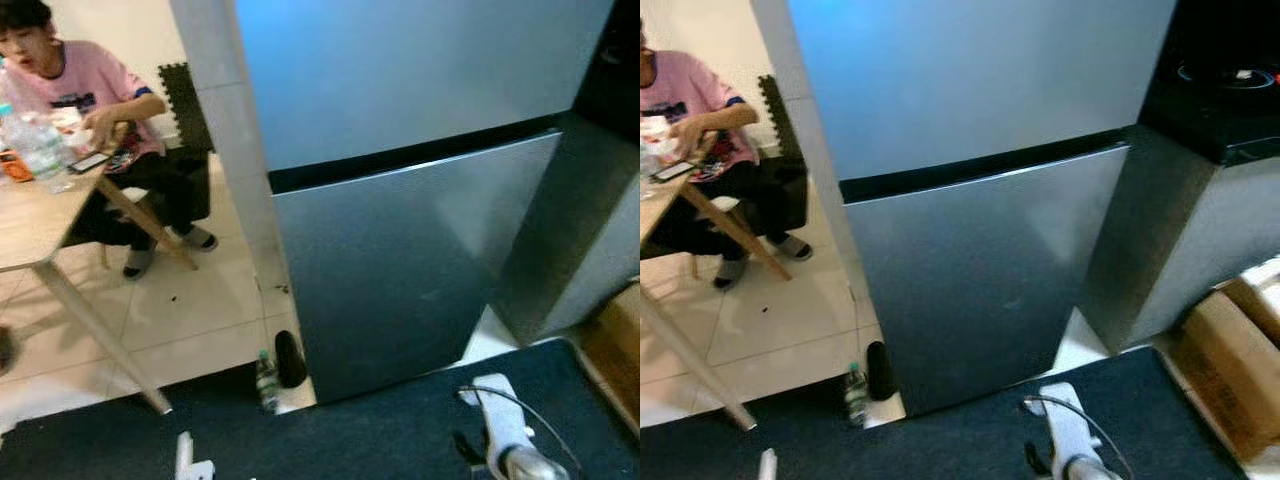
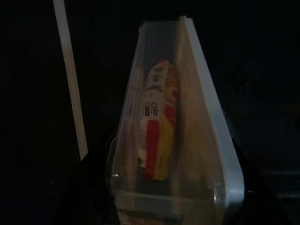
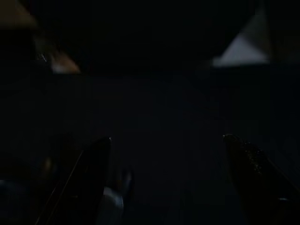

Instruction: Restocking fridge

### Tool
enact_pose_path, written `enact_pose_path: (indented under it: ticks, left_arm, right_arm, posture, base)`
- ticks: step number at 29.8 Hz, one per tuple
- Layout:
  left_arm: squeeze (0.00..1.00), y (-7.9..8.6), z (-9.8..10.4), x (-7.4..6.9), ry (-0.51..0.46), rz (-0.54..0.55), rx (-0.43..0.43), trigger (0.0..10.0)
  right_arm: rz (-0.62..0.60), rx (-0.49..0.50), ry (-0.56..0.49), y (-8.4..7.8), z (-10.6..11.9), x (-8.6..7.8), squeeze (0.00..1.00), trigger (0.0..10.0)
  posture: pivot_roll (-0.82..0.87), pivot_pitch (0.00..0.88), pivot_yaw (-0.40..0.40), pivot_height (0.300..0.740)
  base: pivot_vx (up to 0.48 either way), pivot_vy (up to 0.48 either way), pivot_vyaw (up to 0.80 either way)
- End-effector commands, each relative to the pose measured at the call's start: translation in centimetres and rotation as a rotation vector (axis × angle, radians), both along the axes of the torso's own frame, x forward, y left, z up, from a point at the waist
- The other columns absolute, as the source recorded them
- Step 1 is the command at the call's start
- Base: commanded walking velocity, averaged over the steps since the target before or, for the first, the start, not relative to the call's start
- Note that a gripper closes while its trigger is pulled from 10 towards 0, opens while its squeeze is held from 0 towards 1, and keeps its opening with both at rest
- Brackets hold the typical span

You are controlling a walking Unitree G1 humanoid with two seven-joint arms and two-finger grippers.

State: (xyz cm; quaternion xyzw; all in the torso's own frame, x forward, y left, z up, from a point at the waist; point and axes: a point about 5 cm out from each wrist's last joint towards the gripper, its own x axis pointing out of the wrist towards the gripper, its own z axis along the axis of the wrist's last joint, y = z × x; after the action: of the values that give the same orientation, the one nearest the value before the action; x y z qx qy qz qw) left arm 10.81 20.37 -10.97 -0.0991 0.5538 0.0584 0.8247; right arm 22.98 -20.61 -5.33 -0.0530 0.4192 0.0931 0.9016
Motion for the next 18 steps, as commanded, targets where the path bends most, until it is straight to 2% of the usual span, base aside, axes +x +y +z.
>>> enact_pose_path:
  ticks: [1, 3, 6, 8, 9, 10, 11, 12, 13, 14, 15, 16, 17, 18]
  left_arm:
    - [0.00, -0.8, 0.0, 0.3, -0.008, -0.027, -0.018, 10.0]
    - [0.00, -1.1, 0.0, 0.5, -0.008, -0.043, -0.018, 10.0]
    - [0.00, -1.2, 0.0, 0.5, -0.009, -0.046, -0.019, 10.0]
    - [0.00, -0.8, 0.0, 0.3, -0.007, -0.046, -0.015, 10.0]
    - [0.00, -0.8, 0.0, 0.3, -0.007, -0.046, -0.015, 10.0]
    - [0.00, -0.7, 0.0, 0.3, -0.006, -0.047, -0.014, 10.0]
    - [0.00, -0.7, 0.0, 0.3, -0.006, -0.047, -0.014, 10.0]
    - [0.00, -0.6, 0.0, 0.2, -0.006, -0.050, -0.014, 10.0]
    - [0.00, -0.6, 0.0, 0.2, -0.006, -0.050, -0.014, 10.0]
    - [0.00, -0.6, 0.0, 0.2, -0.005, -0.052, -0.014, 10.0]
    - [0.00, -0.5, 0.0, 0.2, -0.003, -0.059, -0.014, 10.0]
    - [0.00, -0.5, 0.0, 0.2, -0.003, -0.059, -0.014, 10.0]
    - [0.00, -0.5, 0.0, 0.1, -0.001, -0.067, -0.014, 10.0]
    - [0.00, -0.5, 0.0, 0.1, 0.000, -0.071, -0.013, 10.0]
  right_arm:
    - [0.074, 0.086, -0.104, 1.8, 1.5, 2.2, 0.00, 10.0]
    - [0.207, 0.184, -0.238, 3.6, 4.0, 4.9, 0.00, 10.0]
    - [0.258, 0.212, -0.288, 4.3, 5.0, 5.7, 0.00, 10.0]
    - [0.357, 0.297, -0.402, 5.5, 7.6, 7.7, 0.00, 10.0]
    - [0.357, 0.297, -0.402, 5.5, 7.6, 7.7, 0.00, 10.0]
    - [0.396, 0.353, -0.452, 5.9, 9.2, 8.8, 0.00, 10.0]
    - [0.396, 0.353, -0.452, 5.9, 9.2, 8.8, 0.00, 10.0]
    - [0.445, 0.374, -0.527, 6.4, 11.3, 10.1, 0.00, 10.0]
    - [0.445, 0.374, -0.527, 6.4, 11.3, 10.1, 0.00, 10.0]
    - [0.475, 0.381, -0.573, 6.6, 12.6, 10.8, 0.00, 10.0]
    - [0.525, 0.354, -0.642, 7.2, 15.1, 12.3, 0.00, 10.0]
    - [0.525, 0.354, -0.642, 7.2, 15.1, 12.3, 0.00, 10.0]
    - [0.573, 0.329, -0.683, 7.7, 16.7, 13.1, 0.00, 10.0]
    - [0.591, 0.317, -0.701, 7.8, 17.3, 13.4, 0.00, 10.0]
  posture:
    - [-0.01, 0.002, 0.044, 0.740]
    - [-0.01, 0.002, 0.045, 0.740]
    - [-0.01, 0.002, 0.045, 0.740]
    - [-0.01, 0.002, 0.044, 0.740]
    - [-0.01, 0.002, 0.044, 0.740]
    - [-0.01, 0.002, 0.044, 0.740]
    - [-0.01, 0.002, 0.044, 0.740]
    - [-0.01, 0.002, 0.044, 0.740]
    - [-0.01, 0.002, 0.044, 0.740]
    - [-0.01, 0.002, 0.044, 0.740]
    - [-0.01, 0.005, 0.043, 0.740]
    - [-0.01, 0.005, 0.043, 0.740]
    - [-0.01, 0.005, 0.043, 0.740]
    - [-0.01, 0.004, 0.042, 0.740]
  base:
    - [0.000, 0.000, 0.00]
    - [0.000, 0.000, 0.00]
    - [0.000, 0.000, 0.00]
    - [0.000, 0.000, 0.00]
    - [0.000, 0.000, 0.00]
    - [0.000, 0.000, 0.00]
    - [0.000, 0.000, 0.00]
    - [0.000, 0.000, 0.00]
    - [0.000, 0.000, 0.00]
    - [0.000, 0.000, 0.00]
    - [0.000, 0.000, 0.00]
    - [0.000, 0.000, 0.00]
    - [0.000, 0.000, 0.00]
    - [0.000, 0.000, 0.00]
